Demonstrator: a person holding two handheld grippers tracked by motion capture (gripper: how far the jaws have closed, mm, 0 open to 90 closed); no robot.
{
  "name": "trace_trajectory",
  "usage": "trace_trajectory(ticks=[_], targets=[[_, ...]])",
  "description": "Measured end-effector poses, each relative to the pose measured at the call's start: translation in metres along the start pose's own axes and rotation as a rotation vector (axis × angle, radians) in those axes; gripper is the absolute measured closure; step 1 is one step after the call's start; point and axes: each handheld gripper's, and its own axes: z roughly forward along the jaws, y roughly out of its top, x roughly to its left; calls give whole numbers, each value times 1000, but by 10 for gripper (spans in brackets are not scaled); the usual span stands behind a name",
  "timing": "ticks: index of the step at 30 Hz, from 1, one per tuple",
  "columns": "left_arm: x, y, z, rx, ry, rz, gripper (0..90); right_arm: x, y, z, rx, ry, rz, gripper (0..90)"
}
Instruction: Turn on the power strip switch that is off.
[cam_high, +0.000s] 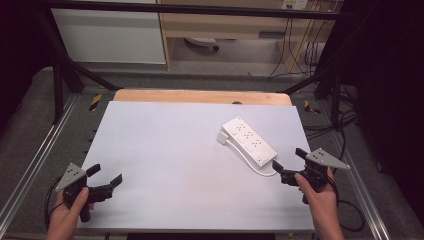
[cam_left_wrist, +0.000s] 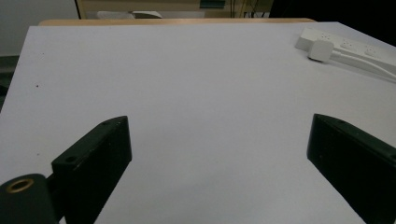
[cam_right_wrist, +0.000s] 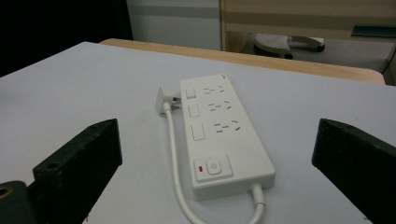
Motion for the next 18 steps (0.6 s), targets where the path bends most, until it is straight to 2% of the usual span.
trace_trajectory(ticks=[12,18], targets=[[-1,0,0,2,0,3,64,3,30,22,8,16,-48,20],[-1,0,0,5,-1,6,64,2,42,31,2,23,-47,20]])
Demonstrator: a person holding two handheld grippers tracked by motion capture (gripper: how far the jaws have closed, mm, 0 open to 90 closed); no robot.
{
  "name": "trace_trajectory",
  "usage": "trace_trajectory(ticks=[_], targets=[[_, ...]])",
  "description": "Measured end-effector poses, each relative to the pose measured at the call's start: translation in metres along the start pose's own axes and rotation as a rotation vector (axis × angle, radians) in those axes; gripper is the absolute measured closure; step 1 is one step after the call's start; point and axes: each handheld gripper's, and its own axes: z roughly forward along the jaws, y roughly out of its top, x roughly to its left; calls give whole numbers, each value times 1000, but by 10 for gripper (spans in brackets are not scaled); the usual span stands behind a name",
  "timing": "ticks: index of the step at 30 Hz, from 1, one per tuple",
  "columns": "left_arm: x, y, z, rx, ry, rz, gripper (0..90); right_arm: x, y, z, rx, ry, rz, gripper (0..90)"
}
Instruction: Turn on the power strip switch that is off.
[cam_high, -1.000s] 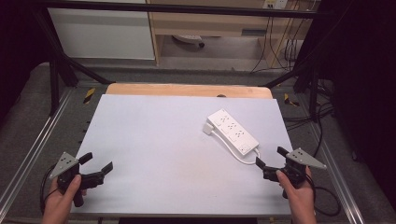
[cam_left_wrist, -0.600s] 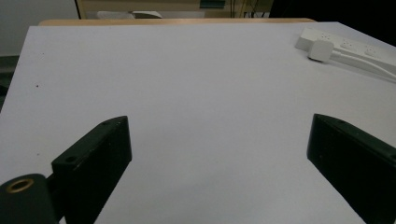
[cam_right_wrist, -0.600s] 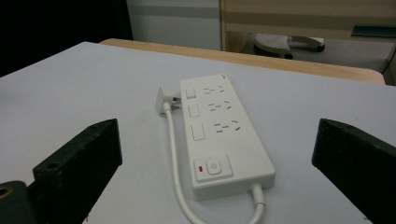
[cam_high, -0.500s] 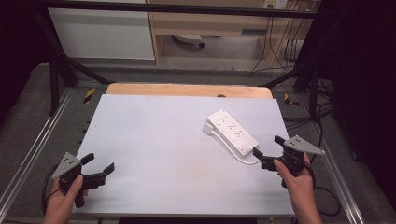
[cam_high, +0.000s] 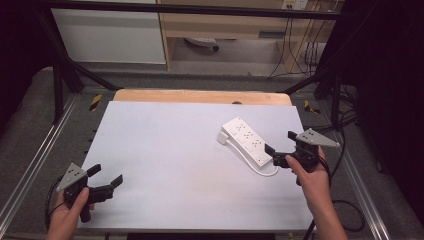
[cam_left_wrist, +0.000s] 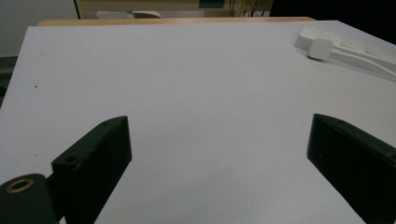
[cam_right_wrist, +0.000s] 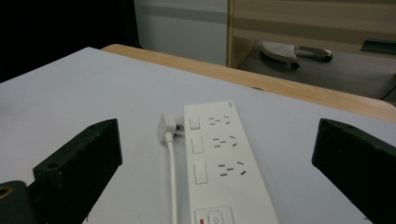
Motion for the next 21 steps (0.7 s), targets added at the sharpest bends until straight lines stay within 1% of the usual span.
trace_trajectory(ticks=[5,9,10,14,16,21], targets=[[0,0,0,-2,1,0,64,0,9,9,3,-1,-18,21],[0,0,0,-1,2,0,64,0,13,13,0,2,-21,21],[0,0,0,0,3,2,64,0,17,17,-1,3,-22,22],[0,0,1,-1,4,3,64,0,21,23,-4,-1,-28,25],[0,0,0,1,4,6,64,1,25,29,1,-13,-41,29],[0,0,0,2,6,5,64,0,29,35,6,-20,-44,34]])
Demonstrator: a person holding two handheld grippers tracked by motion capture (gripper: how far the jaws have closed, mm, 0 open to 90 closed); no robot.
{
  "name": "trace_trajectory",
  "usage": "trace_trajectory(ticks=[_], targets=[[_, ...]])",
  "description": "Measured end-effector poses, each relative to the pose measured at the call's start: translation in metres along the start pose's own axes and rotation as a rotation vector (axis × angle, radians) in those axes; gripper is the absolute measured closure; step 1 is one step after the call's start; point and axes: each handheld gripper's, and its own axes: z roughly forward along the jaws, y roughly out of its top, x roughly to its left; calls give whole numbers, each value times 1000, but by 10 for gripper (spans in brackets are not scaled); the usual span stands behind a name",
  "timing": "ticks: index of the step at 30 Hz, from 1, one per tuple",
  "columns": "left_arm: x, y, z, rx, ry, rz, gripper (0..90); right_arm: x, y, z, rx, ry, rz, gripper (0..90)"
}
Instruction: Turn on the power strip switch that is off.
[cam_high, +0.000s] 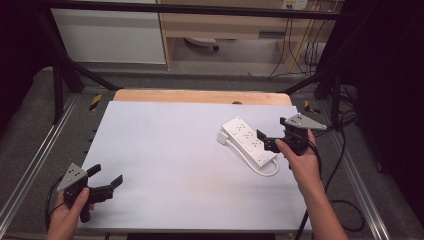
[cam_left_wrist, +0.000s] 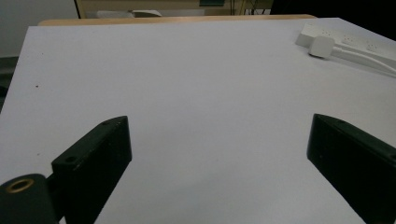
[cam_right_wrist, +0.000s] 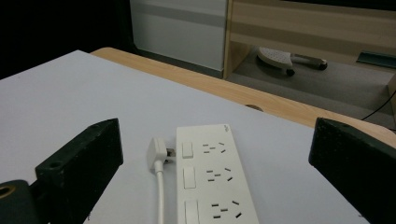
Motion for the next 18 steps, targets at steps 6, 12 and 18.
trace_trajectory(ticks=[6,12,18], targets=[[0,0,0,1,0,3,64,-4,3,8,11,-10,-2,36],[0,0,1,6,2,8,64,-9,2,14,7,-20,15,37],[-1,0,1,10,1,6,64,-13,0,25,15,-28,35,42]])
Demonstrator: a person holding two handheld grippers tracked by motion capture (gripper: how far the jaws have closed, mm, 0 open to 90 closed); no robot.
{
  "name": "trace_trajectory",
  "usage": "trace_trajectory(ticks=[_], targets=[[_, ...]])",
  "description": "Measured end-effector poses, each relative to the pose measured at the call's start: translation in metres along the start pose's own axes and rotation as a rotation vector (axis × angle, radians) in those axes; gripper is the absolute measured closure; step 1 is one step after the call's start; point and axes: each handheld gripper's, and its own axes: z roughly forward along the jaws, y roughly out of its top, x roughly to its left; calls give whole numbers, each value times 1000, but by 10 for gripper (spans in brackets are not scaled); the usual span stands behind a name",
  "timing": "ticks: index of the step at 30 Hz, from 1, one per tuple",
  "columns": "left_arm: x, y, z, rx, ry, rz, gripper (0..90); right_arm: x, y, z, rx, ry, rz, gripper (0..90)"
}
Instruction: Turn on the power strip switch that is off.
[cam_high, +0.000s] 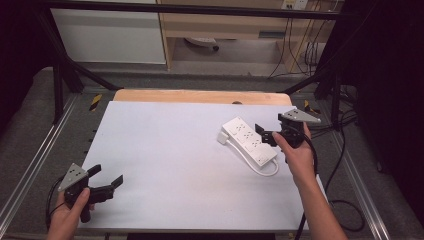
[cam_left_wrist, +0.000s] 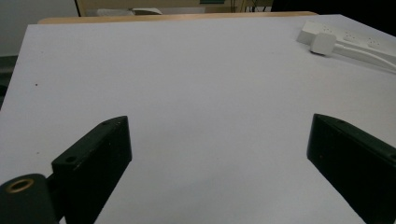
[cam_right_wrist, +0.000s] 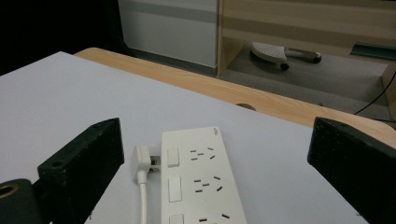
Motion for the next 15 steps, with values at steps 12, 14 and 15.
trace_trajectory(ticks=[12,14,15], targets=[[0,-1,1,6,4,1,64,-4,-1,13,5,-24,24,47],[0,-1,1,8,5,1,64,-4,-2,15,5,-18,28,46],[0,-1,1,9,6,1,64,-4,-2,15,4,-17,29,46]])
